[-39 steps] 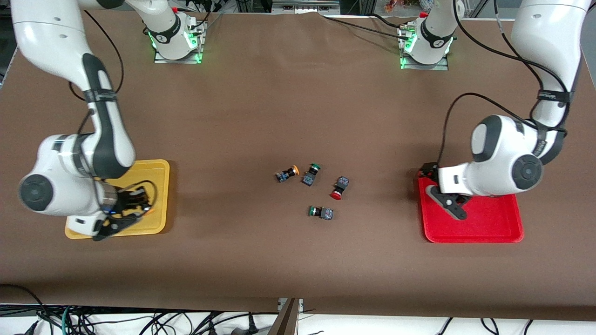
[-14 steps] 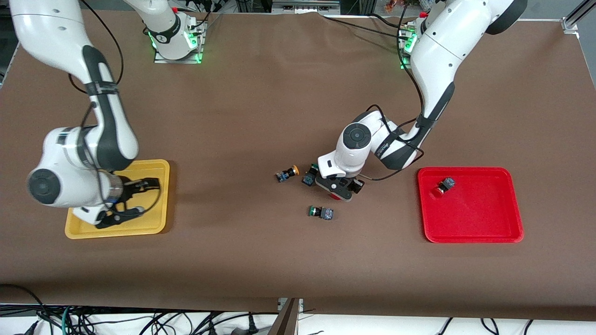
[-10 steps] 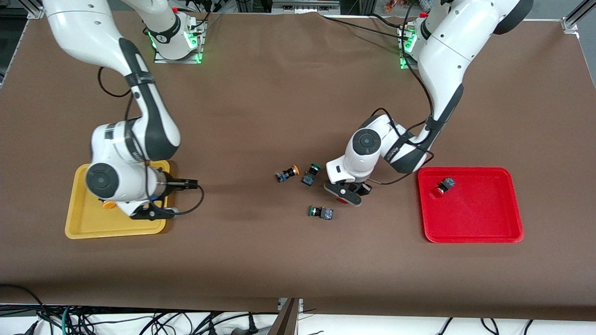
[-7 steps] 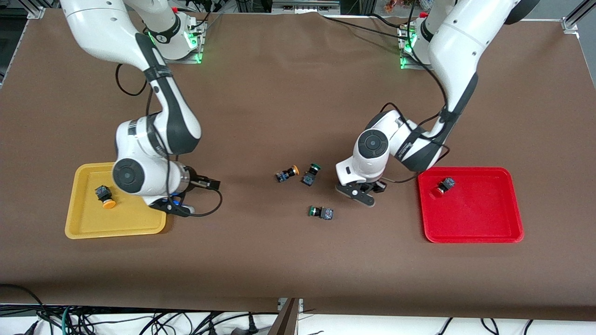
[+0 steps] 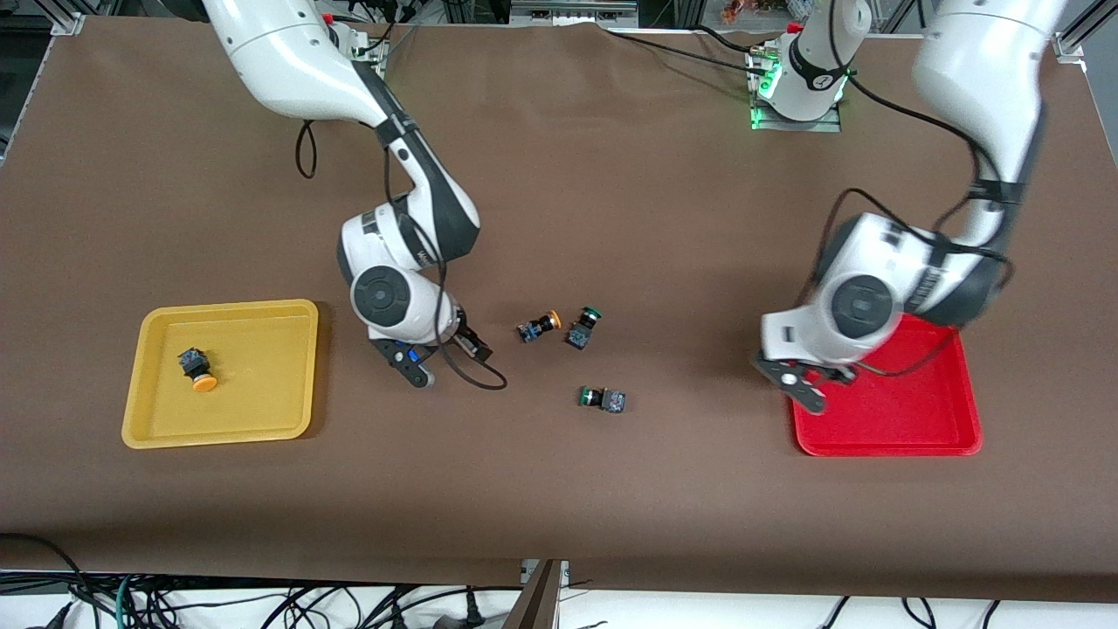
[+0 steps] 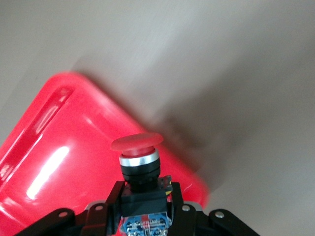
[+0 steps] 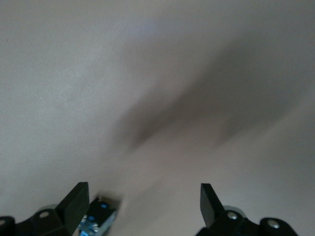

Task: Place red and yellow buttons in trays
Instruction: 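Place the red button in the red tray while the right grasps yellow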

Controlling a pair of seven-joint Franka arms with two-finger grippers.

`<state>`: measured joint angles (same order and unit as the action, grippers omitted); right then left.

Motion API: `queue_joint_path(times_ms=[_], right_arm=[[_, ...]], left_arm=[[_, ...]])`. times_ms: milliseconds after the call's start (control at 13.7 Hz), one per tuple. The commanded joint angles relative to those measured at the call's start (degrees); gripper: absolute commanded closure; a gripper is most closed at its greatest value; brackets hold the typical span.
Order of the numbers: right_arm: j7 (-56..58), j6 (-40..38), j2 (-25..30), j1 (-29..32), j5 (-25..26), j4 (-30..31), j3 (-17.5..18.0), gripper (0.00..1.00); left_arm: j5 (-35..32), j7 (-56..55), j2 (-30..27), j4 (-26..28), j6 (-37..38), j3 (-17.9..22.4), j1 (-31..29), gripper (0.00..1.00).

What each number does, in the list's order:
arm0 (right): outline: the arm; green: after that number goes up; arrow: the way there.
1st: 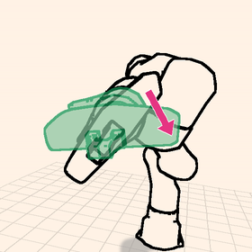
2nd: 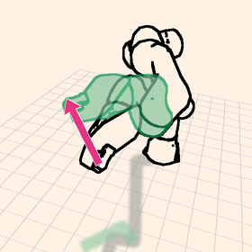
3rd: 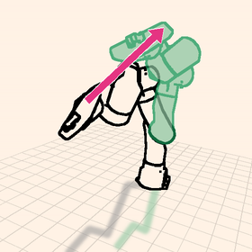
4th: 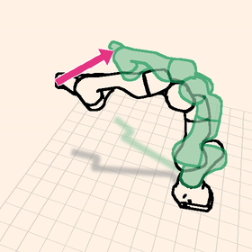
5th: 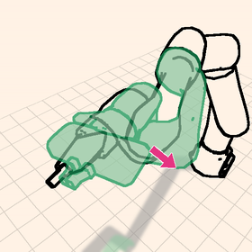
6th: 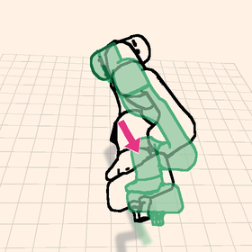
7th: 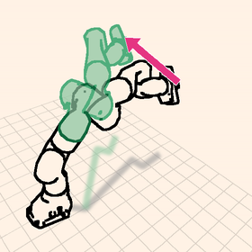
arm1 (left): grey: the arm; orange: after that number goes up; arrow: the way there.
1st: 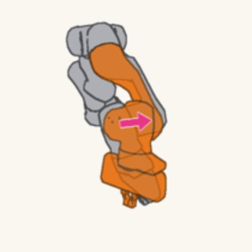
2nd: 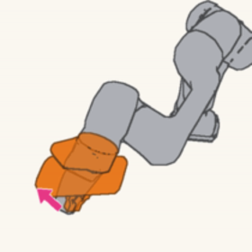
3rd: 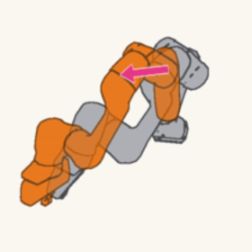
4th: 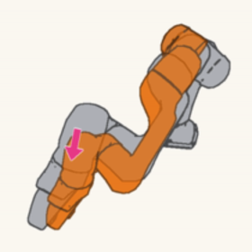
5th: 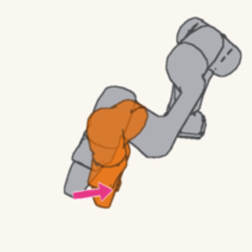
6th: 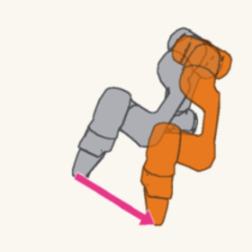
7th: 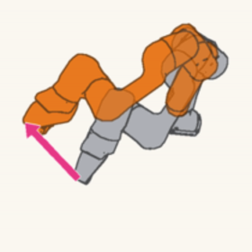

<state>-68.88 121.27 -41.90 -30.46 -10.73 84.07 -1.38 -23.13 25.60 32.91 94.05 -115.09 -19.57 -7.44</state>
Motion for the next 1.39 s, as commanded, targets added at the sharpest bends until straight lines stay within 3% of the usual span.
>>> queue_joint_path(times_ms=[0,366,512,585,659,951,1098,1317], right_arm=[[-5.9,2.3,-0.46,-1.79,0.0,-0.13,-0.73,0.0],[-12.58,5.99,-2.66,-5.22,0.61,-1.36,-0.9,0.0],[-15.57,7.13,-3.88,-6.28,2.11,-1.8,-0.9,0.0],[-16.72,7.57,-4.59,-6.89,2.37,-2.15,-0.9,0.0],[-17.86,8.1,-5.29,-7.59,2.55,-2.77,-0.99,0.0],[-20.68,8.8,-6.7,-8.83,4.49,-3.74,-0.99,0.0],[-20.77,9.51,-7.14,-9.61,4.57,-3.74,-0.99,0.0],[-21.3,10.74,-7.76,-10.06,4.66,-3.74,-1.08,0.03]], left_arm=[[1.86,14.95,1.79,0.69,-2.93,-0.91,-7.13,0.88],[2.21,30.2,7.24,0.78,-14.01,-1.0,-17.24,0.87],[2.74,31.18,8.57,0.78,-14.73,-1.0,-18.05,0.78],[2.91,31.27,8.57,0.87,-14.73,-1.0,-18.05,0.43],[3.09,31.27,8.4,0.78,-14.64,-1.0,-18.14,0.0],[7.38,30.39,3.58,0.7,-11.76,-1.17,-18.76,0.0],[13.0,26.72,-0.64,-0.09,-5.88,-1.52,-17.88,0.0],[14.52,16.71,-5.56,-1.06,2.47,-3.46,-17.79,0.0]])
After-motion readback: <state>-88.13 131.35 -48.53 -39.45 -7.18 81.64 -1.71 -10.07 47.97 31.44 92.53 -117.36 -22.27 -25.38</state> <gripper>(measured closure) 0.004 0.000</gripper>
